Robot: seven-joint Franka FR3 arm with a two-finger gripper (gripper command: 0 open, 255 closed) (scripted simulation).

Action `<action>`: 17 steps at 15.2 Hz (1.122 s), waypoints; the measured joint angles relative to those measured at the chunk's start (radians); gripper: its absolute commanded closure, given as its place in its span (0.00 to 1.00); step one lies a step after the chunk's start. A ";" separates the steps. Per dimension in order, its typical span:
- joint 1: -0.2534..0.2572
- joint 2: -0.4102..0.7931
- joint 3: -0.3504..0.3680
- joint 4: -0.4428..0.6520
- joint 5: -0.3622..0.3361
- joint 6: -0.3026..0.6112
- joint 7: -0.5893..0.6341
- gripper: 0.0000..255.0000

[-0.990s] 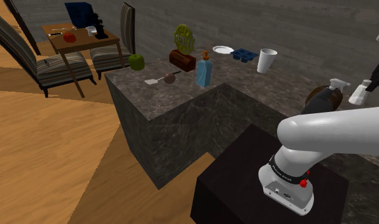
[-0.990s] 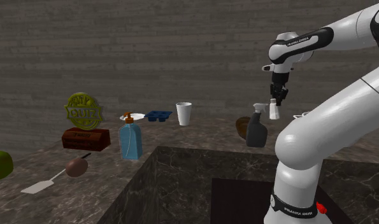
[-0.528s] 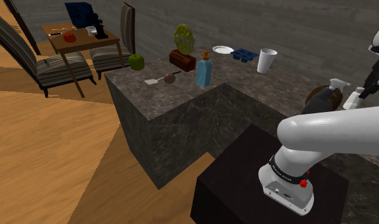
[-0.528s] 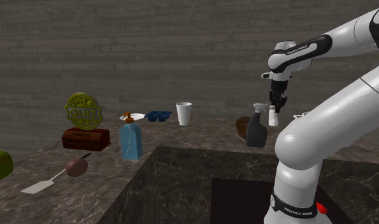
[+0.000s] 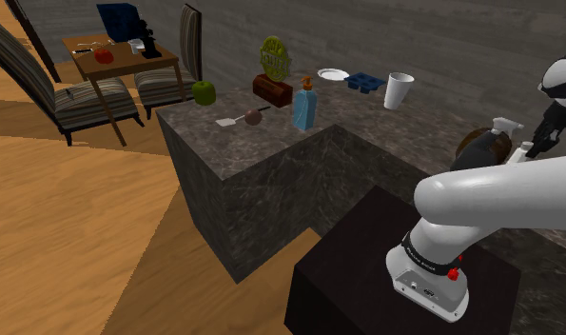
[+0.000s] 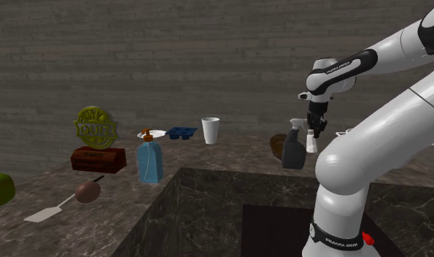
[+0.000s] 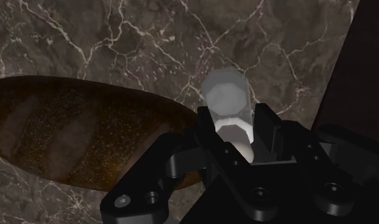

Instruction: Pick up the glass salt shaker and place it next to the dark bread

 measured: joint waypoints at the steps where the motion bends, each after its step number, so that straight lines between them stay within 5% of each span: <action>1: 0.002 0.004 -0.008 -0.006 -0.004 0.011 0.001 1.00; 11: 0.037 0.061 -0.121 -0.077 -0.054 0.154 0.021 1.00; 17: 0.041 0.066 -0.129 -0.081 -0.057 0.165 0.022 1.00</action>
